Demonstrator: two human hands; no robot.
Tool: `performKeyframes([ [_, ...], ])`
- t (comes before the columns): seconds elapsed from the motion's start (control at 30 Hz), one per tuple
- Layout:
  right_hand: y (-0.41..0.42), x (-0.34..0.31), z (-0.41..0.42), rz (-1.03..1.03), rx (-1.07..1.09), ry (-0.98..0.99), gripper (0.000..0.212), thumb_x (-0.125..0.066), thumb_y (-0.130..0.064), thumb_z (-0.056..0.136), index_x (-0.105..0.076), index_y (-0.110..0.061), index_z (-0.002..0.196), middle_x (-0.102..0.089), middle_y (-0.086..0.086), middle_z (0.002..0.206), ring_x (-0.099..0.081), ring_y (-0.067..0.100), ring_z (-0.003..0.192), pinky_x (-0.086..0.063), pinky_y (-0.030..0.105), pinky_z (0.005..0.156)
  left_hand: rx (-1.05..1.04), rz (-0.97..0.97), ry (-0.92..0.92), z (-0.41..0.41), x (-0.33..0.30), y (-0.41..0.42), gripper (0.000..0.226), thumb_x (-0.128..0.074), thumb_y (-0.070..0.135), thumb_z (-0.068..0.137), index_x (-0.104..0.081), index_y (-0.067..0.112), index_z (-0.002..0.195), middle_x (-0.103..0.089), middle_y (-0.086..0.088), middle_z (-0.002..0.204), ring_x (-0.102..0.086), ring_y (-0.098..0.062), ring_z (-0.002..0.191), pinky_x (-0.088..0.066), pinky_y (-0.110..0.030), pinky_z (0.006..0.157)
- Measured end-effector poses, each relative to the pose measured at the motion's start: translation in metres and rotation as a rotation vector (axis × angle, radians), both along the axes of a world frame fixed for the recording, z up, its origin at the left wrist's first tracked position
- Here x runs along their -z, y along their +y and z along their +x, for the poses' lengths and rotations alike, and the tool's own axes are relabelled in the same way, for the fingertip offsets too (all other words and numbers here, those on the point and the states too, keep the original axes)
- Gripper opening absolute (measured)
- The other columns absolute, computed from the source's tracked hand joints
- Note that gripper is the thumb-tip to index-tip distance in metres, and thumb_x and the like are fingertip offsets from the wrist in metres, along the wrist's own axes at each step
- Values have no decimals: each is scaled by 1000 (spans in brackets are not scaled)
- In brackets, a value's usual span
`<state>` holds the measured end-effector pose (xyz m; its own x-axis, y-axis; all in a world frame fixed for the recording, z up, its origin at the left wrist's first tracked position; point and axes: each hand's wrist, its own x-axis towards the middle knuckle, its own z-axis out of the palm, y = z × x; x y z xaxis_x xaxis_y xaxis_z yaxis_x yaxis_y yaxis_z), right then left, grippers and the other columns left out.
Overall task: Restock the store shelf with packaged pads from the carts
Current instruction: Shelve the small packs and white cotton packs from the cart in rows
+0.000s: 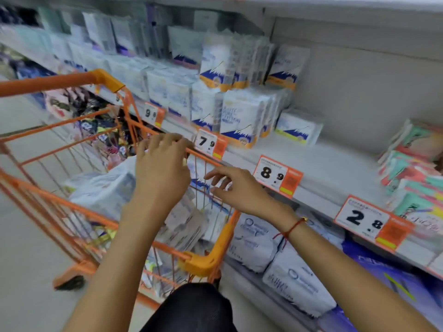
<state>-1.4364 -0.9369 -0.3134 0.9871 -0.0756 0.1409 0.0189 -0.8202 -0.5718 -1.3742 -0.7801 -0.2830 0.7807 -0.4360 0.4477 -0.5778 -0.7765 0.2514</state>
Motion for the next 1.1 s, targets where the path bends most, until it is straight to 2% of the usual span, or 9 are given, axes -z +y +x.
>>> performKeyframes([
  [0.1,15,4,2,-38,-12,18,36,-55,-24,95,-50,-24,131,-56,-2,124,-57,17,101,-47,33,87,-237,-36,3,-5,10,38,66,-64,34,85,-37,15,143,-28,-11,152,-17,-31,142,-11,-51,114],
  [0.17,24,0,4,35,-9,48,36,-53,-28,96,-50,-23,132,-56,-4,119,-57,15,100,-47,36,91,-351,-49,130,-11,17,57,75,-60,46,86,-29,13,146,-22,-14,155,-16,-36,142,-14,-56,113],
  [0.27,36,-7,9,166,-117,231,52,-58,-38,92,-42,-21,138,-51,-3,128,-54,15,113,-45,36,100,-342,-9,185,-22,26,65,67,-59,48,86,-38,14,140,-46,-13,140,-48,-38,122,-45,-48,92],
  [0.37,48,2,15,51,-207,364,81,-68,-38,84,-19,-19,146,-38,4,145,-45,23,128,-41,38,104,-296,35,118,-27,21,68,61,-59,54,83,-44,22,134,-58,-7,128,-59,-33,108,-45,-35,70],
  [0.5,58,18,23,-122,-153,307,101,-74,-51,73,-11,-21,145,-53,6,127,-58,26,104,-52,44,86,-189,147,132,-20,12,81,84,-62,73,67,-37,36,138,-63,1,122,-62,-26,104,-45,-30,67],
  [0.77,57,8,14,-134,-88,210,85,-73,-46,74,-21,-24,137,-60,5,92,-60,21,77,-50,38,62,313,-88,568,3,9,117,104,-73,73,47,-32,44,138,-54,24,121,-58,-2,107,-55,-32,85],
  [0.87,48,5,6,-178,-35,149,82,-71,-46,74,-22,-24,136,-48,-6,76,-49,11,64,-35,30,50,368,-136,477,7,14,111,97,-72,75,47,-41,44,133,-50,20,125,-51,-11,117,-51,-45,92],
  [1.0,28,-4,-10,31,88,30,74,-69,-49,74,-27,-30,132,-59,-1,104,-61,21,85,-53,41,73,326,-377,380,5,12,96,91,-74,76,48,-53,35,126,-57,13,113,-59,-18,103,-55,-45,81],
  [1.1,5,-19,-20,406,165,-7,49,-61,-47,84,-34,-37,124,-55,1,119,-61,18,90,-49,35,76,361,-784,466,-6,-6,74,52,-77,53,58,-64,33,104,-72,13,90,-70,-6,78,-56,-20,60],
])
